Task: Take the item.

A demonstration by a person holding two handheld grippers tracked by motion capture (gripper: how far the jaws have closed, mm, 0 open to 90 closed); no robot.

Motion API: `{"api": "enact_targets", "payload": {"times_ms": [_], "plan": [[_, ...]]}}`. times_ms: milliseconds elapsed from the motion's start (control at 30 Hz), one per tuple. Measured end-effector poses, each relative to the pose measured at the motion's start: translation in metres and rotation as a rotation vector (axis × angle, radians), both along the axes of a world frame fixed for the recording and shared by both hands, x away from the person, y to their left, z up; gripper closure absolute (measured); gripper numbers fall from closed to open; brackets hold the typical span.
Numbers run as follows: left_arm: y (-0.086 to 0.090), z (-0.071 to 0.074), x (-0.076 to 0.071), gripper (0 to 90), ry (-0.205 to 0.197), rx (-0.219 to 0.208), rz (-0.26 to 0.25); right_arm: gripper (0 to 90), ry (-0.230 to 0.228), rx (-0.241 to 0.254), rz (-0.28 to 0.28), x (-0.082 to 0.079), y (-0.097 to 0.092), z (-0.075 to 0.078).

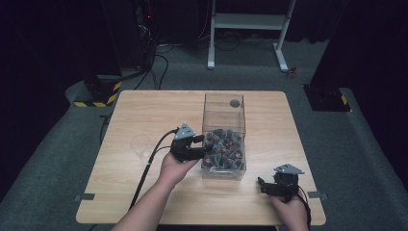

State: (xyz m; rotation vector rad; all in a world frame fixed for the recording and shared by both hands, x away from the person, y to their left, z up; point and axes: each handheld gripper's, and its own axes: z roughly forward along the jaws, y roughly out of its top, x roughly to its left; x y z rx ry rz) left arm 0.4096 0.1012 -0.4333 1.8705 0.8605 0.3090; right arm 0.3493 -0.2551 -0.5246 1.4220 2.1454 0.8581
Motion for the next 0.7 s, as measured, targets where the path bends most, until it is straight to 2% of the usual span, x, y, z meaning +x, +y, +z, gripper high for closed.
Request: {"api": "enact_targets", "payload": {"times_ms": [133, 333, 533, 700], "plan": [[-0.0016, -0.0007, 0.0004, 53.2, 0.001, -0.002, 0.006, 8.5, 0.0, 0.0, 0.0, 0.0, 0.0, 0.0], [-0.0037, -0.0017, -0.001, 62.6, -0.01, 0.016, 0.02, 8.5, 0.0, 0.0, 0.001, 0.0, 0.0, 0.0], [-0.0054, -0.0031, -0.0031, 70.1, -0.022, 0.036, 0.013, 8.6, 0.0, 0.001, 0.0, 0.0, 0.0001, 0.0], [-0.0069, -0.0043, -0.0044, 79.7, -0.028, 0.05, 0.0, 8.6, 0.0, 0.001, 0.001, 0.0, 0.0002, 0.0]]}}
